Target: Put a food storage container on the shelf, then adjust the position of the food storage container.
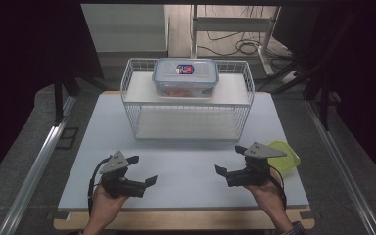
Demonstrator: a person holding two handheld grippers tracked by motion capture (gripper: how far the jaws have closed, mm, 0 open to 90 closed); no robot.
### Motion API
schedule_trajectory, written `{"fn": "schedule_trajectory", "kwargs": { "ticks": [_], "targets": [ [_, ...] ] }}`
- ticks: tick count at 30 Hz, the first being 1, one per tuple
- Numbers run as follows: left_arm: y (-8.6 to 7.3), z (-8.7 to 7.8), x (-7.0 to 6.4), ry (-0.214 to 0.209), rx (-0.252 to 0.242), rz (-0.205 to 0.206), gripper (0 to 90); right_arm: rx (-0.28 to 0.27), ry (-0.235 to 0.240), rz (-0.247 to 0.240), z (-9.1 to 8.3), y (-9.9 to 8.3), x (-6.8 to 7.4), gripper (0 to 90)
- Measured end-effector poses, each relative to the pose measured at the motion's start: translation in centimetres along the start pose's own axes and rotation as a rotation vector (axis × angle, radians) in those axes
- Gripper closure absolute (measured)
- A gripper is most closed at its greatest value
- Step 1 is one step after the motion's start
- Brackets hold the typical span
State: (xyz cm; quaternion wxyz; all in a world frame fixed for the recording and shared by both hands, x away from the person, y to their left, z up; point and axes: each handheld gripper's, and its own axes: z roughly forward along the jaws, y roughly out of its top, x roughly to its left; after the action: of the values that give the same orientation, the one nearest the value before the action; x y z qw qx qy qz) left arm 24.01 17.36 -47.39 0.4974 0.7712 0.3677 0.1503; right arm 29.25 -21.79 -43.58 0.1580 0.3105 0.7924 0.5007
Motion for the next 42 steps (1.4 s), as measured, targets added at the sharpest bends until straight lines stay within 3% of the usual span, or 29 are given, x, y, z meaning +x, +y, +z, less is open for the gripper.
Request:
{"fn": "schedule_trajectory", "kwargs": {
  "ticks": [6,13,21,24,35,42],
  "targets": [
    [-1.3,-0.1,-0.7,0.011,0.005,0.015,3.9,0.015,0.014,-0.009,0.0,-1.7,0.5,1.3],
    [-2.6,0.1,-0.8,0.053,0.049,0.035,4.0,0.085,-0.001,-0.033,0.5,-3.6,0.9,1.2],
    [-3.2,0.3,-0.3,0.061,0.055,0.031,4.5,0.172,-0.073,0.014,0.6,-3.7,-0.1,0.0],
    [-3.4,0.5,-0.2,0.062,0.064,0.032,4.6,0.181,-0.094,0.034,0.1,-3.6,-0.9,0.9],
    [-3.7,0.9,0.0,0.053,0.073,0.023,4.9,0.164,-0.214,0.123,-3.4,-3.5,-6.0,41.5],
    [-3.9,1.1,0.2,0.037,0.085,0.014,5.0,0.183,-0.291,0.128,-5.6,-3.7,-9.0,67.6]
  ]
}}
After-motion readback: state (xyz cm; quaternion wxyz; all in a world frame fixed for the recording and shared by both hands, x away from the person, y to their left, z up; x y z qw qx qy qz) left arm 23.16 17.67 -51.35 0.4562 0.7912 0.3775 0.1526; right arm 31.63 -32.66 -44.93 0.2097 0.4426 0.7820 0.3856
